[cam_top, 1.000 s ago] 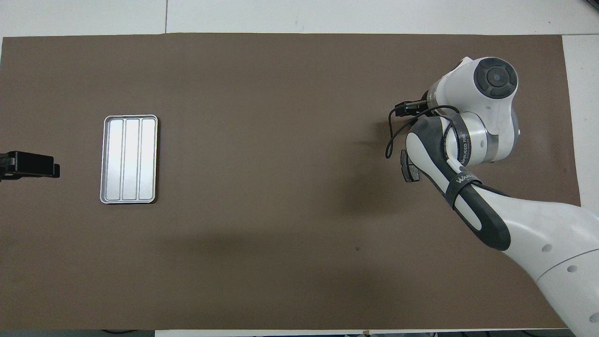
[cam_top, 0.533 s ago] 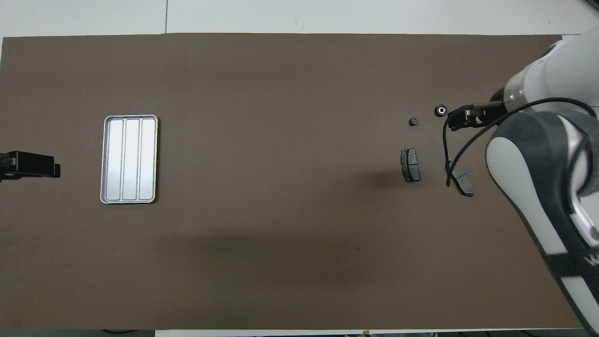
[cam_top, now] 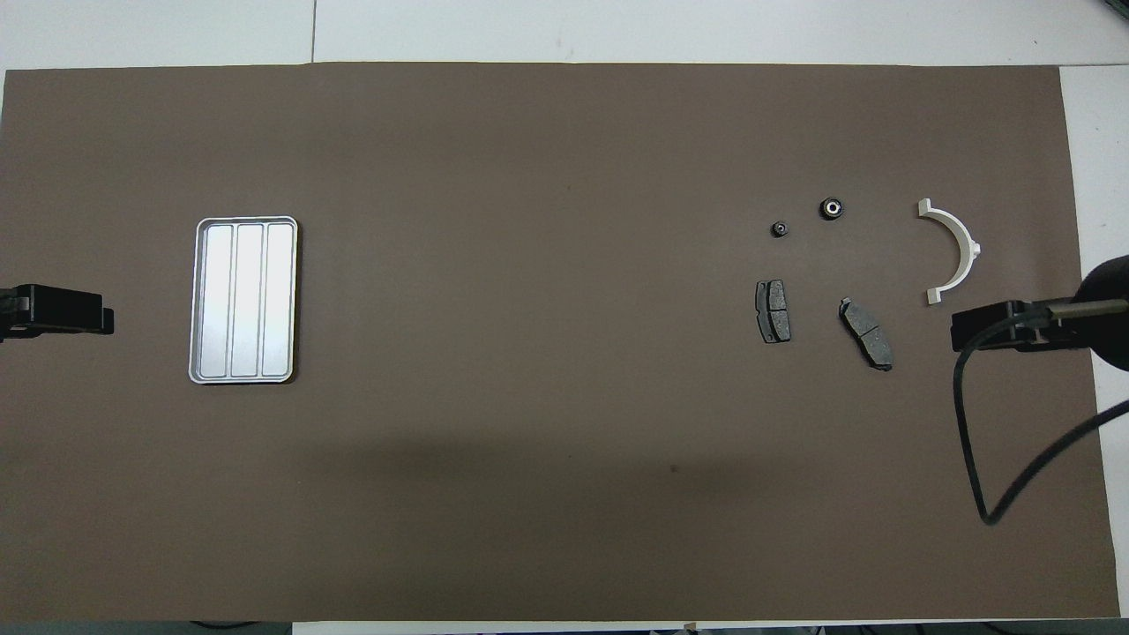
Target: Place bearing gear from tray to pile
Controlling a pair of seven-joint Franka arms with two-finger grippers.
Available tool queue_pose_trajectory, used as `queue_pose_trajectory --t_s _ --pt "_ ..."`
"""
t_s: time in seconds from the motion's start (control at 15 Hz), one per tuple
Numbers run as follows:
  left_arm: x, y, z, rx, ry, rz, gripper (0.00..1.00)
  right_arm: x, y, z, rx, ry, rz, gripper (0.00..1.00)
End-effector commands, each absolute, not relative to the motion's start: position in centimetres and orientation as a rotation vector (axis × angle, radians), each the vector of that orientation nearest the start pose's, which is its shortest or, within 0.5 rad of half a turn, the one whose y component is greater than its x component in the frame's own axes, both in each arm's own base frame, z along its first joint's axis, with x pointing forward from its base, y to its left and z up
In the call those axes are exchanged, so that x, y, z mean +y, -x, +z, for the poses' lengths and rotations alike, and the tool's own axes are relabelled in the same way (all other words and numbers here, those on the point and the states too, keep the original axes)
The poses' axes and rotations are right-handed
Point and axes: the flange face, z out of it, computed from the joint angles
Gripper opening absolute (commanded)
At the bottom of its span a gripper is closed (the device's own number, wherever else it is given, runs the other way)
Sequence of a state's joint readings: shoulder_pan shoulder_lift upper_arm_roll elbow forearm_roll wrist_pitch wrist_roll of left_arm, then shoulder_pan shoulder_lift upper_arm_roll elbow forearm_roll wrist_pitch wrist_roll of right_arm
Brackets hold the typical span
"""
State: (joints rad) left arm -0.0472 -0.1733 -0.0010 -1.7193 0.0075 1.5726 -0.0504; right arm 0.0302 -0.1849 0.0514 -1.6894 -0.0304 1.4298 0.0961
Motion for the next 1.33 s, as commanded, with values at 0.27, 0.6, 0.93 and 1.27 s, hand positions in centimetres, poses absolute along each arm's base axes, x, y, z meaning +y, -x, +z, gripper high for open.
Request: queue_pose_trajectory --t_s 0.27,0.6,0.93,1.27 --pt "-2.5 -49.5 64.8 0.012 3.149 -0.067 1.0 3.9 -47.8 65.2 0.021 3.184 0.192 1.0" --pt "-2.5 -49.4 64.7 0.012 3.148 -0.065 1.0 3.8 -49.9 65.1 0.02 3.179 0.144 1.0" --pt "-2.5 -49.4 64.6 0.012 3.149 -0.062 1.0 3.6 -51.1 66.9 0.03 3.181 0.016 1.0" --pt "-2.5 -49.4 64.6 0.012 3.148 -0.065 1.0 3.7 -50.8 67.3 0.027 3.177 0.004 1.0"
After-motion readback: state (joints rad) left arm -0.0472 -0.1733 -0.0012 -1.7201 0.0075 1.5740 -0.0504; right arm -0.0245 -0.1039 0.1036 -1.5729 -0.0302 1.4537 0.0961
